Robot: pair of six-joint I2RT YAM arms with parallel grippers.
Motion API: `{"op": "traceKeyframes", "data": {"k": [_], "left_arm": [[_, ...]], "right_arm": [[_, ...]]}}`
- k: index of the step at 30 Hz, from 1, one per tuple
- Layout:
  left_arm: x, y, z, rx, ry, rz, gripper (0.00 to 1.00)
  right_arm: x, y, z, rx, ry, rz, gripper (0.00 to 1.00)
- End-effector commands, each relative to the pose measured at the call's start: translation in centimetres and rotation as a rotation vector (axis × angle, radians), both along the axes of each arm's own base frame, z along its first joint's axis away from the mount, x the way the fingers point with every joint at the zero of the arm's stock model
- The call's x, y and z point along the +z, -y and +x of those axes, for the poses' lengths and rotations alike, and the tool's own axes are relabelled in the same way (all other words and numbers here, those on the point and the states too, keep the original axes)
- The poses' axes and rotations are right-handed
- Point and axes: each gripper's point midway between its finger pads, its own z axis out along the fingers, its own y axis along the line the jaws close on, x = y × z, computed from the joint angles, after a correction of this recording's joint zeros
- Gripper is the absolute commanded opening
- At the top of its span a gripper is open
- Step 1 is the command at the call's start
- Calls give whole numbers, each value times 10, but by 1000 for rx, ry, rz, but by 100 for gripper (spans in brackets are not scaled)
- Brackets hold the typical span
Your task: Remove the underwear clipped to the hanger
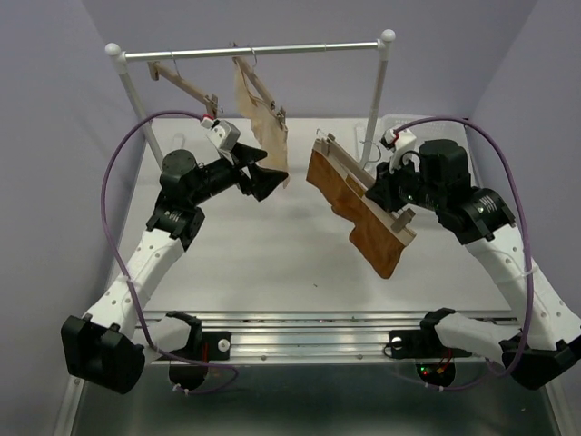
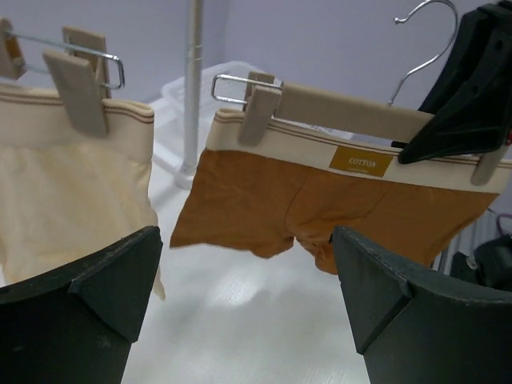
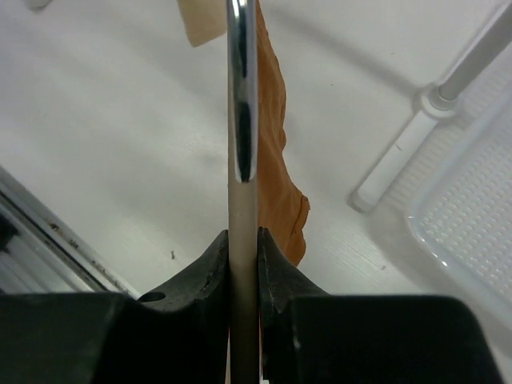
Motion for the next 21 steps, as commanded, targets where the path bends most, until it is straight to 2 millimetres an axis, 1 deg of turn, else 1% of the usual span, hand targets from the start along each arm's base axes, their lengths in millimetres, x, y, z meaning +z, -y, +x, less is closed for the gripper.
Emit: {"op": "traceKeyframes", "data": {"k": [1, 2, 3, 4, 7, 8, 10, 11, 12, 14, 15, 17, 18, 19, 20, 21], "left_arm": [[28, 7, -40, -414, 247, 18, 99], [35, 4, -45, -448, 267, -13, 99], [26, 0, -42, -466, 239, -10, 99], [24, -1, -43, -477, 239, -7, 99], [22, -2, -49, -483, 267, 4, 99], [21, -3, -53, -485, 264, 5, 99], [20, -5, -56, -484, 246, 4, 99], [16, -5, -57, -487, 208, 5, 99], [16, -6, -61, -497, 200, 5, 99], [9, -10, -64, -507, 143, 10, 99], [10, -12, -71, -510, 139, 12, 99], [5, -15, -80, -527, 119, 27, 99], [9, -17, -87, -522, 130, 35, 99], [7, -21, -86, -498, 119, 50, 99], [-8, -24, -83, -467, 87, 93, 99], [-4, -27, -81, -420, 114, 119, 99]], "right_arm": [[19, -19, -28, 173, -3, 82, 1], [18, -20, -31, 197, 1, 74, 1], [16, -22, -37, 226, -14, 76, 1], [15, -24, -40, 247, -17, 74, 1], [13, -30, -47, 314, -31, 81, 1], [12, -31, -52, 341, -50, 80, 1], [12, -34, -56, 378, -59, 78, 1], [14, -36, -60, 400, -59, 86, 1], [15, -41, -67, 445, -66, 111, 1], [18, -44, -74, 502, -53, 124, 1], [18, -45, -75, 506, -51, 125, 1], [18, -46, -79, 547, -43, 122, 1], [19, -49, -85, 584, -51, 140, 1], [20, -50, -88, 598, -48, 148, 1], [20, -50, -90, 609, -45, 150, 1], [20, -50, -92, 617, -47, 151, 1]]}}
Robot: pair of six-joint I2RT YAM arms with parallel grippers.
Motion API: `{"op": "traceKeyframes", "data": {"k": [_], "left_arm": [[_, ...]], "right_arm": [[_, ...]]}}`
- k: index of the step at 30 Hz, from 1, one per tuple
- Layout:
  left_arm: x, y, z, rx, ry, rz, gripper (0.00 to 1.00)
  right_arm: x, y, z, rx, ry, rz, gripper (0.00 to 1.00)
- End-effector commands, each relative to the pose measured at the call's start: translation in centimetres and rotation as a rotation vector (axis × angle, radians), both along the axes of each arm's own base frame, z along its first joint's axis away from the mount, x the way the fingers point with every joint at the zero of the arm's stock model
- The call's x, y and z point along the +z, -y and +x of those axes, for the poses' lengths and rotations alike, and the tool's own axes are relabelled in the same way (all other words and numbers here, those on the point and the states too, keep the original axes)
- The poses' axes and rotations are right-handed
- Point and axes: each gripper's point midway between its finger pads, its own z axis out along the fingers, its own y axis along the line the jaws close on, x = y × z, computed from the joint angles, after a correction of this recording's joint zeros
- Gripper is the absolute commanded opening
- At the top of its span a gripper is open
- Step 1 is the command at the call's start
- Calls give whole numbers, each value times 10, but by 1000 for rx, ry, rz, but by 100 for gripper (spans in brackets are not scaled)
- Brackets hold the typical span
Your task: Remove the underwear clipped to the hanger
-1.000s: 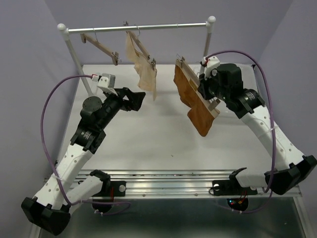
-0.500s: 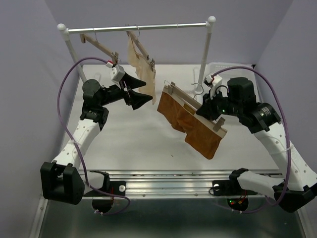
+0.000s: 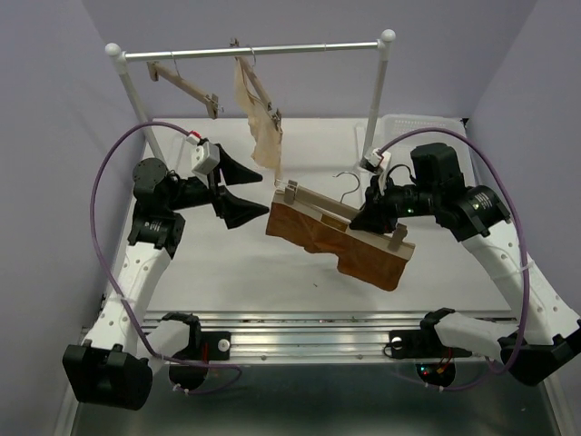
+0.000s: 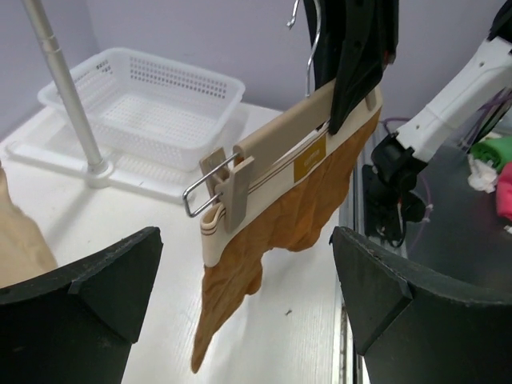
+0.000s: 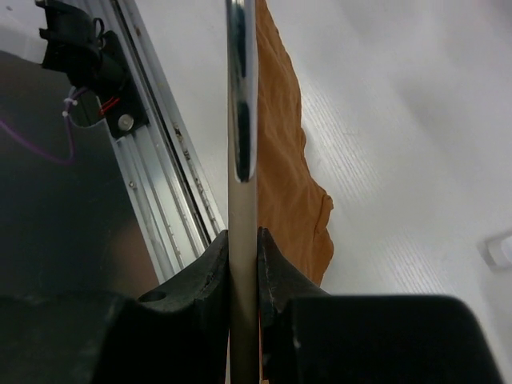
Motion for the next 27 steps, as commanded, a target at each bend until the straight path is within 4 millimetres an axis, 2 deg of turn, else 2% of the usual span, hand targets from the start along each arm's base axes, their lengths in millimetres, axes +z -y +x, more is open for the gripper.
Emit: {"op": "traceKeyframes", "data": {"k": [1, 4, 7, 9, 13, 17, 21, 27], "left_arm": [[-11, -11, -12, 46, 46, 93, 99], [-9, -8, -23, 0, 23, 54, 99], [-11, -6, -24, -27, -8, 40, 99], [-9, -4, -33, -99, -5, 33, 99], [-8, -2, -28, -77, -23, 23, 99], [-6, 2, -32, -99, -26, 18, 99], [-4, 14, -39, -123, -42, 8, 99], [-6, 21, -30, -93, -103, -5, 99]], "right_arm": [[25, -7, -18, 119, 70, 83, 1], [23, -10, -26, 176, 74, 102, 1], [19, -11, -23, 177, 61, 92, 1], [19, -13, -26, 204, 58, 101, 1], [16, -18, -25, 248, 47, 115, 1], [8, -22, -22, 265, 14, 108, 1], [9, -27, -20, 298, 20, 127, 1], [10, -32, -20, 339, 26, 155, 1]]}}
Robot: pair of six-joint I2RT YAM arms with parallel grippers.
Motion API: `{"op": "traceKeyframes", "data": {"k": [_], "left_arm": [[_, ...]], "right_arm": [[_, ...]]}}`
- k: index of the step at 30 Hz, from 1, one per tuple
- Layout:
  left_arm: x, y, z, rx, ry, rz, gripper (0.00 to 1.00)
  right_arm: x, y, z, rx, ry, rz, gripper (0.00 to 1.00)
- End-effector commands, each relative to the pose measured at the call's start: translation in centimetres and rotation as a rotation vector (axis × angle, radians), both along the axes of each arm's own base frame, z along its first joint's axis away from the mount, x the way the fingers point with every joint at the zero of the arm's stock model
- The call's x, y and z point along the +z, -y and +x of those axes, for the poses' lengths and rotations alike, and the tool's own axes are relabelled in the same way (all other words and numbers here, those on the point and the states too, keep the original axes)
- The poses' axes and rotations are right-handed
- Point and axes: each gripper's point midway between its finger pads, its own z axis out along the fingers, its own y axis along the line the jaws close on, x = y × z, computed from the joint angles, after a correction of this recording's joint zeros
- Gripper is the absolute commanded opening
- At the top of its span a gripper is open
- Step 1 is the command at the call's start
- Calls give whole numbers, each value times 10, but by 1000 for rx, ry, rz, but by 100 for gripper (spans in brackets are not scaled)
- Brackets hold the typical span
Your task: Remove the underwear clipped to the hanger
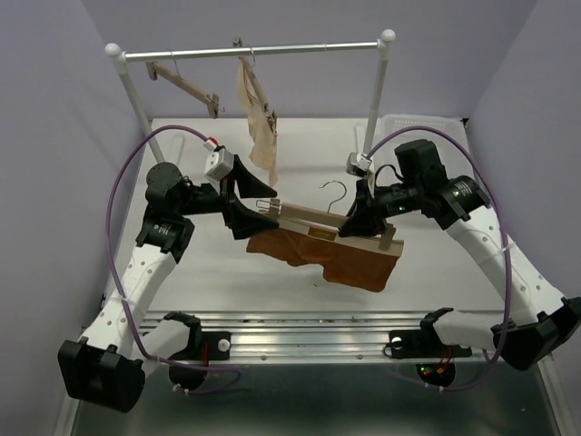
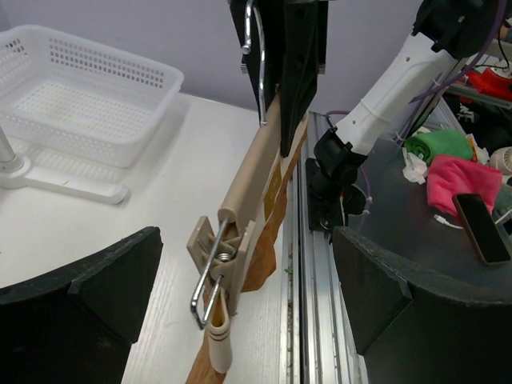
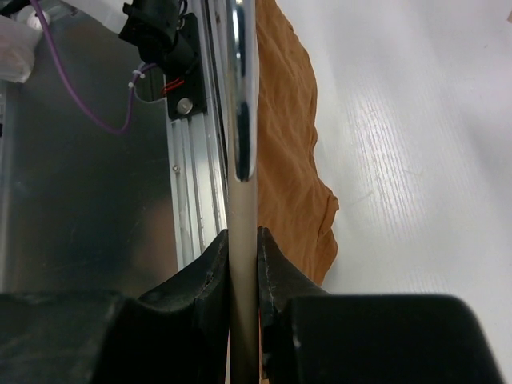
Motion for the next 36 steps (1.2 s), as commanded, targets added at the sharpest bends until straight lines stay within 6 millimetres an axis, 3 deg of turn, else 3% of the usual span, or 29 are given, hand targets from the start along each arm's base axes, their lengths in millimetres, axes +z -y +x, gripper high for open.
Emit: {"op": "traceKeyframes", "data": {"k": [1, 9, 13, 20, 27, 36], "left_arm": [[6, 2, 8, 30, -9, -21, 99], [8, 4, 6, 21, -24, -31, 91], [7, 5, 5, 22, -30, -33, 80], [6, 5, 4, 26, -37, -36, 79], [6, 4, 3, 36, -31, -41, 65], [13, 3, 0, 57, -26, -61, 66]], "right_arm": [[18, -8, -4, 75, 57, 84, 1], [18, -9, -2, 73, 66, 94, 1], [17, -9, -3, 82, 65, 98, 1], [16, -11, -1, 75, 44, 101, 1], [16, -13, 0, 75, 33, 103, 1], [8, -12, 5, 50, 12, 77, 1]]}}
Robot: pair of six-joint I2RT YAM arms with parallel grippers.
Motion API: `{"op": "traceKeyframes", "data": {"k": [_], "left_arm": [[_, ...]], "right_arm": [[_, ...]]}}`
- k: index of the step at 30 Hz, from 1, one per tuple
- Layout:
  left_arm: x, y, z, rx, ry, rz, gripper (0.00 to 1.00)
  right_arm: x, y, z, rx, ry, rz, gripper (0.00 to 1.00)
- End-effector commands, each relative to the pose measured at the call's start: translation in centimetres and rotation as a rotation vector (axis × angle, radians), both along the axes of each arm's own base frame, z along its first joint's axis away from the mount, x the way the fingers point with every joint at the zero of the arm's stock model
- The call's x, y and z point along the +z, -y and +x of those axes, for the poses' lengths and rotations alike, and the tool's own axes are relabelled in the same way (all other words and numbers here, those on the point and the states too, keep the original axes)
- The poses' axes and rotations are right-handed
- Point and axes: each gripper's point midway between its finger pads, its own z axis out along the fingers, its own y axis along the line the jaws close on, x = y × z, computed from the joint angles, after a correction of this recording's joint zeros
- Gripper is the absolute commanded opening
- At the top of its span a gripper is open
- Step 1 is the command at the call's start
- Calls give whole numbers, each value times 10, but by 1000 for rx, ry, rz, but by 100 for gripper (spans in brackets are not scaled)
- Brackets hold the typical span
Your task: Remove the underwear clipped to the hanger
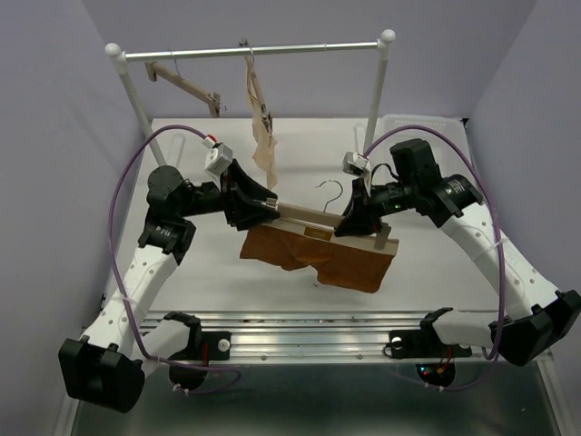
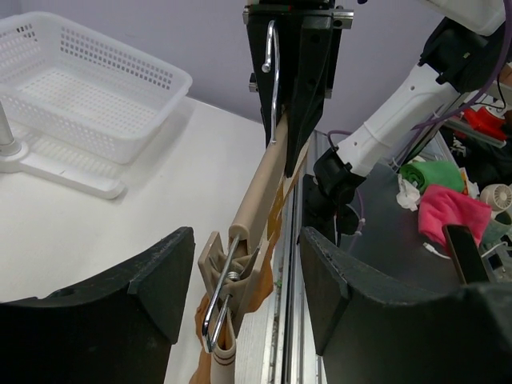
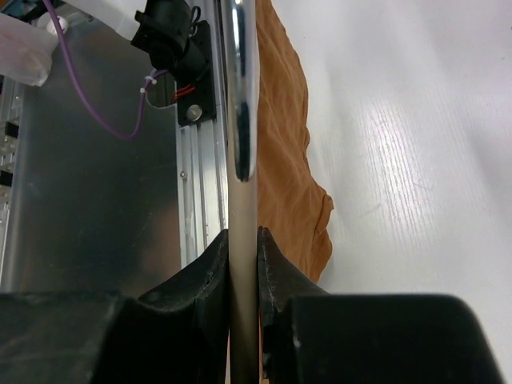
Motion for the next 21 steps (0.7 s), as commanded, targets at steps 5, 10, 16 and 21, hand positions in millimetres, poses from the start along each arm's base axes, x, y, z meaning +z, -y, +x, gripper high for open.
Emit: {"op": "traceKeyframes", "data": {"k": [5, 10, 16, 21], "left_arm": [[15, -2, -11, 4, 77, -33, 65], [10, -2, -11, 1, 60, -29, 62], [12, -2, -10, 5, 67, -33, 61], [18, -2, -13, 4, 86, -42, 56]], "right_arm": [[13, -5, 1, 13, 39, 48, 1], [17, -6, 1, 9, 50, 58, 1], [18, -5, 0, 7, 47, 58, 1], [16, -5, 0, 3, 41, 53, 1]]}}
